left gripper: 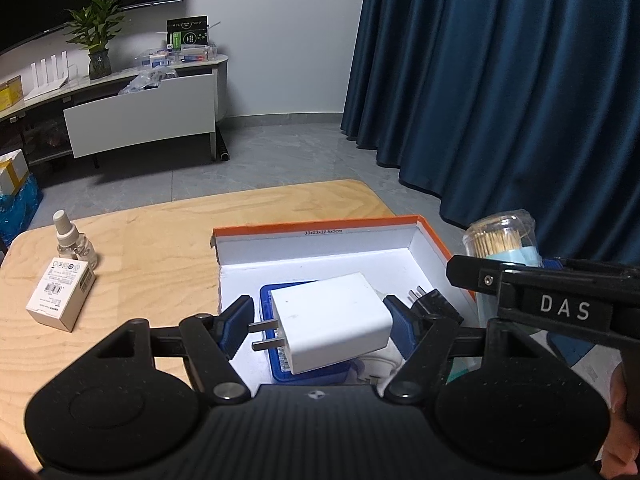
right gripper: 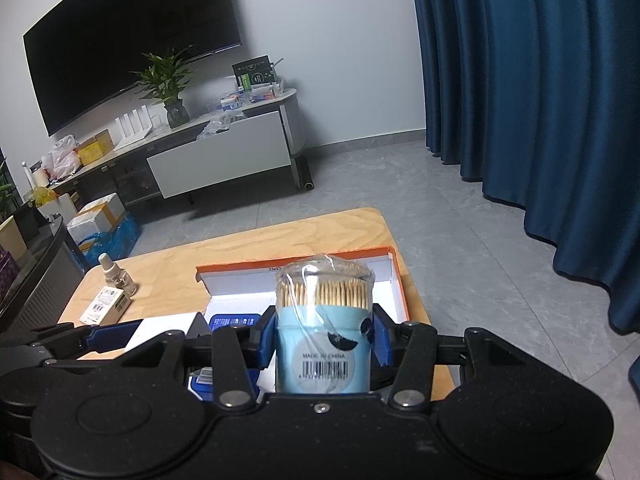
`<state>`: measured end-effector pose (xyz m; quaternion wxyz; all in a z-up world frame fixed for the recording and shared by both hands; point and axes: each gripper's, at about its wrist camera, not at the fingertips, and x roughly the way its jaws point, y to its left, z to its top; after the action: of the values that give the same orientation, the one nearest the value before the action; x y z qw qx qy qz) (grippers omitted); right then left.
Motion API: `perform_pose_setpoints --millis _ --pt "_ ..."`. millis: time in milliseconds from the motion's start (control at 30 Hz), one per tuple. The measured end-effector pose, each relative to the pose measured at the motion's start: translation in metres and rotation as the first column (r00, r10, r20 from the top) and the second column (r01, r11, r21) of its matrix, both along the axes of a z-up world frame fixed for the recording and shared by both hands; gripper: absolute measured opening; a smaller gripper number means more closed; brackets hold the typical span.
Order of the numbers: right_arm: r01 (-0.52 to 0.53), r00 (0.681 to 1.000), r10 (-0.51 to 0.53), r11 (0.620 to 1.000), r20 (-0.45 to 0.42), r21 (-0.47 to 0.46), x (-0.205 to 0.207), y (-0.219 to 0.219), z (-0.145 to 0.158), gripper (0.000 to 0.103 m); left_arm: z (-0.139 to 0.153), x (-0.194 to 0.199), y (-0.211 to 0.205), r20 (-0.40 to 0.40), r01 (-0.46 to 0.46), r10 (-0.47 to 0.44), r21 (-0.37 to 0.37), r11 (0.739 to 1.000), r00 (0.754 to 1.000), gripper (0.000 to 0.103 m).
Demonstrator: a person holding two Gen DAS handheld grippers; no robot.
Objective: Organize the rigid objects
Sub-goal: 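Lower the white charger into the box with the left gripper while the right gripper lowers the toothpick jar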
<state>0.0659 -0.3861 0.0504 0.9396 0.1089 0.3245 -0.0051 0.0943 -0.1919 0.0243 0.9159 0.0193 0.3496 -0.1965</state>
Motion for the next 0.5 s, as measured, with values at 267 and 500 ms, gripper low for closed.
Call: perform_pose_setpoints --millis 267,500 --pt "0.01 1.0 -0.01 1.0 -0.012 -0.001 0.016 -0.001 -0.005 0.057 -0.001 0.012 0.002 -0.007 -0.008 0.008 -0.004 1.0 1.0 0.072" --pt "0.019 0.999 -0.019 1.0 -0.03 0.001 0.034 -0.003 -0.013 0.057 -0.004 0.023 0.001 -0.018 -0.008 0.008 -0.003 1.0 1.0 0.072"
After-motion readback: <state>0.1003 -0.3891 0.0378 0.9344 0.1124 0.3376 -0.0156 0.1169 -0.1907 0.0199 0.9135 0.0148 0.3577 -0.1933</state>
